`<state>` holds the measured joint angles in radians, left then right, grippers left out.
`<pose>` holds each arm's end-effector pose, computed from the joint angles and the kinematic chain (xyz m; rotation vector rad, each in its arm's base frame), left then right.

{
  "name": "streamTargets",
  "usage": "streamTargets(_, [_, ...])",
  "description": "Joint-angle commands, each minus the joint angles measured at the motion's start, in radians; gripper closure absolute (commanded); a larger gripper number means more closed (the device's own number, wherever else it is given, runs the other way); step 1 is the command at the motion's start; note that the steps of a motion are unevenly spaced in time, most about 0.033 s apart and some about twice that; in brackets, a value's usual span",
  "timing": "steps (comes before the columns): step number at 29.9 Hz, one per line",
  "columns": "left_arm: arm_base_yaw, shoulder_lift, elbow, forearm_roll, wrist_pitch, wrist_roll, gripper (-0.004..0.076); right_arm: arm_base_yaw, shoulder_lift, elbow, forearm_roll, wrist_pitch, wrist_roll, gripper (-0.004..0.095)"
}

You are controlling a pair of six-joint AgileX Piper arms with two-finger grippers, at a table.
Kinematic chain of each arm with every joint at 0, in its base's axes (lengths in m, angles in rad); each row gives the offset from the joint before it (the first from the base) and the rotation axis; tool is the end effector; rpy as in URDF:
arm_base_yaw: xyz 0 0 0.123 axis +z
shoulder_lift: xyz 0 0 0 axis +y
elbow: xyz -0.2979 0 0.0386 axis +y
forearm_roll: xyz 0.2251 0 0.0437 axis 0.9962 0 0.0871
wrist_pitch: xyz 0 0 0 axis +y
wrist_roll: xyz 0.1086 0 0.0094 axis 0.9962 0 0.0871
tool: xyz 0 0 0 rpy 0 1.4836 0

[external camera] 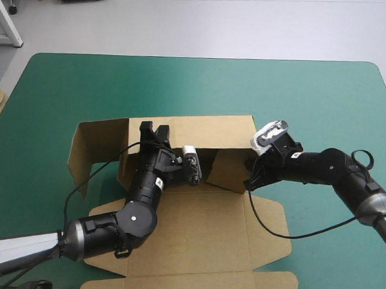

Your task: Fold the box

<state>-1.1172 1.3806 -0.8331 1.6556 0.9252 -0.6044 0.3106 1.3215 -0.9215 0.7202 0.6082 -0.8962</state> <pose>0.1913 -0.1943 0.3205 1.3088 1.3293 0.8671 0.2339 0.1183 0.3017 -0.8489 2.1814 0.4747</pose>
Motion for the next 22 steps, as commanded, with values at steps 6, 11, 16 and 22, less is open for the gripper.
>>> streamTargets(6, [-0.014, -0.025, -0.025, 0.164, -0.081, -0.015, 0.0734, 0.025, -0.073, -0.029, 0.039, 0.147, -0.035, 0.0539])
streamTargets(11, [-0.014, -0.025, -0.025, 0.164, -0.078, -0.015, 0.0734, 0.025, -0.073, -0.029, 0.003, 0.142, 0.047, 0.0297])
streamTargets(16, [-0.014, -0.025, -0.03, 0.164, -0.078, -0.015, 0.0734, 0.025, -0.073, -0.029, 0.008, 0.14, 0.048, 0.0302])
streamTargets(22, [-0.014, -0.025, -0.03, 0.164, -0.078, -0.015, 0.0734, 0.025, -0.062, -0.027, 0.021, 0.07, 0.074, 0.0303])
